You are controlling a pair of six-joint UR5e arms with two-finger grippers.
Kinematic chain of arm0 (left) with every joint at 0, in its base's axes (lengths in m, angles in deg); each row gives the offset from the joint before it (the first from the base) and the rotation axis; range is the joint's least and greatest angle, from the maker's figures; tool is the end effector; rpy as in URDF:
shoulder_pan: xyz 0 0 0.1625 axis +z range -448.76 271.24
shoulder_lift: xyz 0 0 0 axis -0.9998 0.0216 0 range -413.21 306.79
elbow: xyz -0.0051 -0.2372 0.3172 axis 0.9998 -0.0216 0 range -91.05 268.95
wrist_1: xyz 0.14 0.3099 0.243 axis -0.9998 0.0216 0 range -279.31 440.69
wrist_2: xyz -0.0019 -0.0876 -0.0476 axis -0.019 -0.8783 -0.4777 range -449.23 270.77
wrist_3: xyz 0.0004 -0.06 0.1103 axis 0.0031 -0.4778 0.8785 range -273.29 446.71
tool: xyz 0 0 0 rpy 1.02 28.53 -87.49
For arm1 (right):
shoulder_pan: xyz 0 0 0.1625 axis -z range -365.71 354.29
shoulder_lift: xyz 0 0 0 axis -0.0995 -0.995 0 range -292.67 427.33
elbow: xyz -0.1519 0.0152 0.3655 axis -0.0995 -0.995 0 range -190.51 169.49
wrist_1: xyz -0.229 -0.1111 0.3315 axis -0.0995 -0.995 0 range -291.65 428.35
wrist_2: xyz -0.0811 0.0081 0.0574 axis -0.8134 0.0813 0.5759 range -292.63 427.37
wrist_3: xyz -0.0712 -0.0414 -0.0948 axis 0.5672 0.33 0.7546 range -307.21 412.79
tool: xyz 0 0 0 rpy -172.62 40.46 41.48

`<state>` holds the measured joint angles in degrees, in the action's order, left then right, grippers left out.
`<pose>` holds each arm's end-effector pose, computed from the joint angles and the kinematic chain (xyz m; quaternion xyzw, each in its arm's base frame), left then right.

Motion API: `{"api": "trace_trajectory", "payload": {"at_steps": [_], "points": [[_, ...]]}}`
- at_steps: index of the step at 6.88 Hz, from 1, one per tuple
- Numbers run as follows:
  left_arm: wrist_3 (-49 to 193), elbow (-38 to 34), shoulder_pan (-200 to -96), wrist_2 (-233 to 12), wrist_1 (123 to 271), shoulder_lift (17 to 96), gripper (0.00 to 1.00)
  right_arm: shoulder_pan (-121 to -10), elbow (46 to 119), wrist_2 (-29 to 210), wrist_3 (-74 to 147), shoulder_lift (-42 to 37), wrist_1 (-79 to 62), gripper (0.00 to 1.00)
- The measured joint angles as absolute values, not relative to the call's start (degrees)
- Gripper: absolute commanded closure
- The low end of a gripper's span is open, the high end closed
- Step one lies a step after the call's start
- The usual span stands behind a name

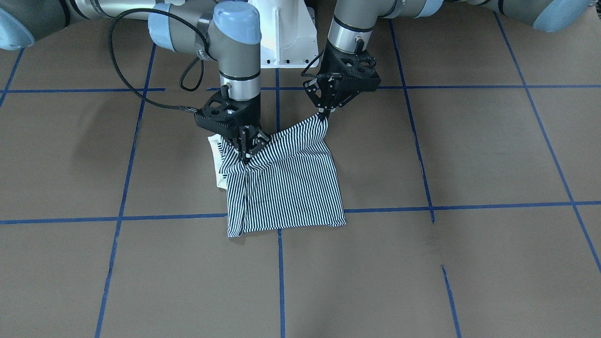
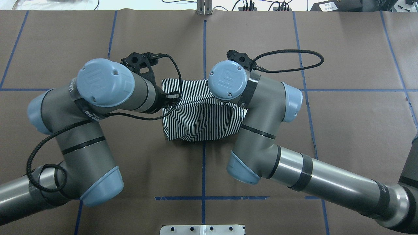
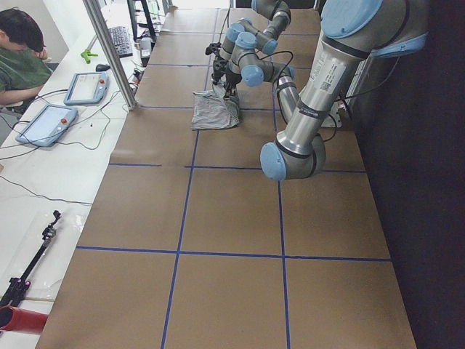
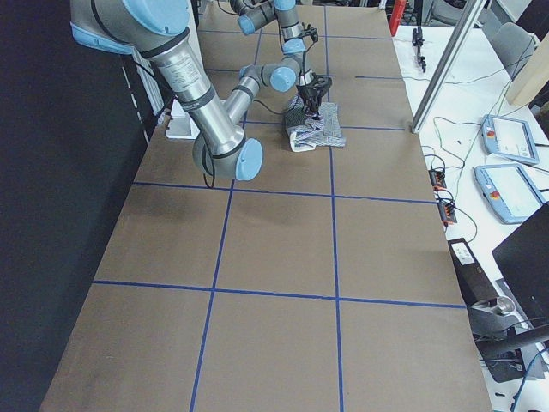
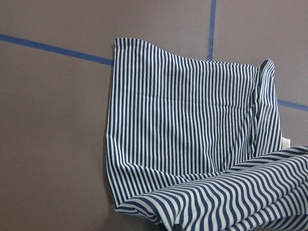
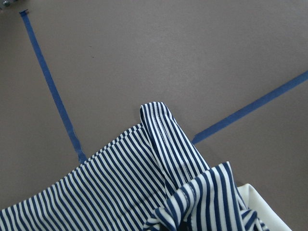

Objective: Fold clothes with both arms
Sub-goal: 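Lift the shirt edges with both grippers and fold them toward each other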

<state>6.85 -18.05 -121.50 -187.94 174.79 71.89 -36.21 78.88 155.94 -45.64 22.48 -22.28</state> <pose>0.4678 -0.4366 0.1602 0.1093 0.4616 -0.1372 0.8696 -0.5528 -0.4840 0.1853 0.0829 -0.3648 0.3135 0.8728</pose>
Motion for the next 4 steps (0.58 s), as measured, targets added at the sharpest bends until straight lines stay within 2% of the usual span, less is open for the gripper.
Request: {"api": "trace_trajectory", "payload": {"at_steps": [4], "points": [[10.49,3.01,-125.55,-187.73,188.5,77.08,1.0,-37.26,66.16,155.96,-44.99,26.05,-14.52,1.0]]}}
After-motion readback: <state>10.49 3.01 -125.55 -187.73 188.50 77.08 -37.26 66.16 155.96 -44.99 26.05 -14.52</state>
